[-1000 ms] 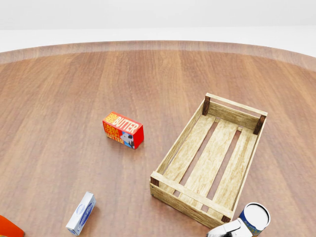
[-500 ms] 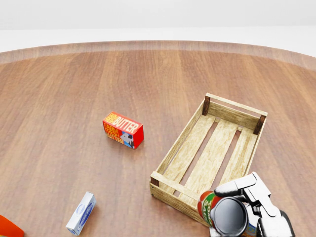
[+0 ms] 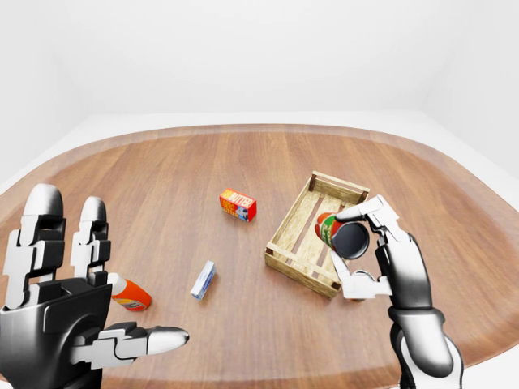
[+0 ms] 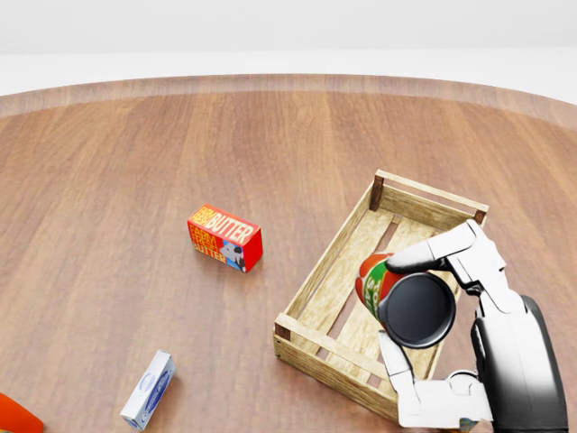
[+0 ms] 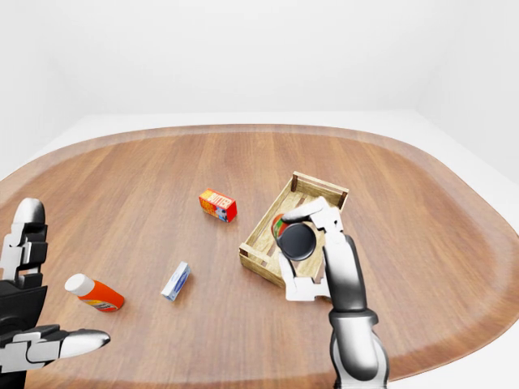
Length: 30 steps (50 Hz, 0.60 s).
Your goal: Pick up the tomato sauce, and put it in the wooden tray.
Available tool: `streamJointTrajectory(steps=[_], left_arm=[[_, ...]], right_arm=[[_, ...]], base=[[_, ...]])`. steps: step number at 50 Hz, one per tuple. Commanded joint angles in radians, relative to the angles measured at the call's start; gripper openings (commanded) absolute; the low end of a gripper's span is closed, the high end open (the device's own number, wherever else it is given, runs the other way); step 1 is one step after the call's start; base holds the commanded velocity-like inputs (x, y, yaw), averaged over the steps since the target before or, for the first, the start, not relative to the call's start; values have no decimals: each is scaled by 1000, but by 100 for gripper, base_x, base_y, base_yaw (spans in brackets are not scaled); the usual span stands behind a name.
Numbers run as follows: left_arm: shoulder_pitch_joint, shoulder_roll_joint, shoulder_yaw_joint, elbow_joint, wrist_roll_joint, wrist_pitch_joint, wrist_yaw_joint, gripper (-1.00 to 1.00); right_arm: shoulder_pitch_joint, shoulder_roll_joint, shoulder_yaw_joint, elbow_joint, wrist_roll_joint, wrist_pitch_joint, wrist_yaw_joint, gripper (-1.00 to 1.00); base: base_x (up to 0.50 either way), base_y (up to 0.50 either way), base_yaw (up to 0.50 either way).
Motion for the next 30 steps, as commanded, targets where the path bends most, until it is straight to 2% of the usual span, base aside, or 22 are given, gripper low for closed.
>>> streamJointTrajectory(steps=[1, 13, 23, 30], left_arm=[[0, 0, 2, 1, -2, 0, -1, 100], [-9, 2, 22, -6, -19, 0, 0, 100], [-15, 3, 44, -9, -36, 0, -3, 100], [-26, 8, 57, -6, -44, 0, 1, 100]], right_arm=[[-180, 4, -53, 56, -40, 0, 40, -100], [-377, -20, -66, 92, -102, 0, 91, -100], [-530, -53, -128, 365, -32, 0, 41, -100], [-594, -77, -140, 487, -2, 0, 13, -100]], base=[[0, 0, 0], [0, 0, 0], [0, 0, 0], [0, 0, 0]])
